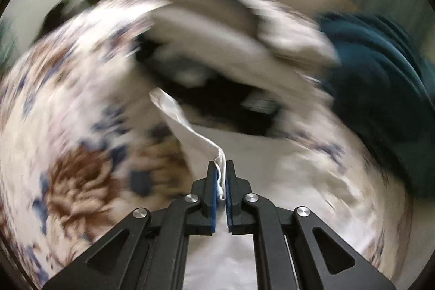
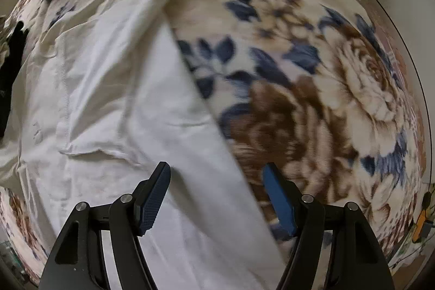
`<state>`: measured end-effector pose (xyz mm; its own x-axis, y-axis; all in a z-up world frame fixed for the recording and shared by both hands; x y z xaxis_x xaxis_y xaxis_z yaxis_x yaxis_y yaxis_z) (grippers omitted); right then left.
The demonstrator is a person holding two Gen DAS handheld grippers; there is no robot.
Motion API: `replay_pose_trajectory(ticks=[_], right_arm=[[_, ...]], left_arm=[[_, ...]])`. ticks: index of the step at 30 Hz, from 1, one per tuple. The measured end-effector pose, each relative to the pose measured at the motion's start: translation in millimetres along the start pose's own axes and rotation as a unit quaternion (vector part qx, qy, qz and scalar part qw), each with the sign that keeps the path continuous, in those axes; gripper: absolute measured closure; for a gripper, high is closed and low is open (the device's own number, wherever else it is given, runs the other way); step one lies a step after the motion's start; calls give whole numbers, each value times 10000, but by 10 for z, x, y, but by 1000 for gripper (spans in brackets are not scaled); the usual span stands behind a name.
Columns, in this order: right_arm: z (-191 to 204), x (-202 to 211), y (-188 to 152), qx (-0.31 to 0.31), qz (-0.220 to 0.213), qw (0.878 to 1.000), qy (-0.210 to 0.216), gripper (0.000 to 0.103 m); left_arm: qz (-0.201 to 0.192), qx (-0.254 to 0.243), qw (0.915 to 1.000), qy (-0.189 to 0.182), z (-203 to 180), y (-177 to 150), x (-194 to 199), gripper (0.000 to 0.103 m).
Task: Fold small clothes
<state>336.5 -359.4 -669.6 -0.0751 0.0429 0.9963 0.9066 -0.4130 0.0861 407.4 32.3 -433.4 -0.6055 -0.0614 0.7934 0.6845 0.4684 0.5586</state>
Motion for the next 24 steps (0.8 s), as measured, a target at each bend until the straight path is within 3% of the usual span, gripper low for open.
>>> replay_pose_trajectory(ticks=[3, 6, 8, 10, 11, 12, 14, 15, 16, 17, 19, 24], right_arm=[[-238, 2, -39, -131, 61, 9999, 14, 30], [-517, 15, -96, -152, 70, 9998, -57, 30], [-630, 9, -120, -168, 111, 9998, -52, 30], [-758, 3, -161, -145, 182, 9997, 1, 30], [-768, -4, -166, -114, 194, 9997, 58, 30], [-781, -12, -157, -67, 186, 9997, 124, 30], [-761, 30, -154, 58, 118, 9997, 211, 30], [-785, 53, -158, 97, 80, 9996, 245, 30], [-752, 100, -128, 133, 27, 9995, 297, 30], [-778, 157, -94, 155, -31, 9992, 378, 30], [-814, 271, 41, 212, -101, 9983, 525, 30], [-504, 551, 485, 616, -244, 9901, 1235, 30]], left_arm=[[306, -1100, 9930, -297, -597, -501, -84, 100], [664, -2250, 9714, -371, -1028, -1177, -210, 100], [880, -2887, 9527, -351, -1167, -1586, -290, 100], [1231, -3284, 9361, -264, -1193, -1817, -376, 95], [1352, -3300, 9339, -234, -1177, -1867, -380, 95], [1394, -3242, 9352, -278, -1143, -1879, -351, 95], [1436, -2985, 9423, -481, -1043, -1794, -210, 84], [1482, -2847, 9456, -534, -996, -1741, -153, 60], [1533, -2697, 9492, -532, -943, -1688, -83, 26], [1554, -2523, 9535, -546, -862, -1655, 3, 14], [1444, -2230, 9625, -540, -644, -1572, 122, 10], [1191, -1656, 9788, 189, -180, -1146, -32, 11]])
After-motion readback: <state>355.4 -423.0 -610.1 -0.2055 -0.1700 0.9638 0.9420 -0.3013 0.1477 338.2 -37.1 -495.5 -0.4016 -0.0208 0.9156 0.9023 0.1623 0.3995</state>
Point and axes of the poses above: each gripper's, at about its wrist camera, not at the fingertips, and x roughly against the way its jaws point, z to its left, y to its top, the point moved 1 cm from there along -x, roughly the way its jaws point, and after that the axes turned 8 degrees about x, right-handed, at the moved point
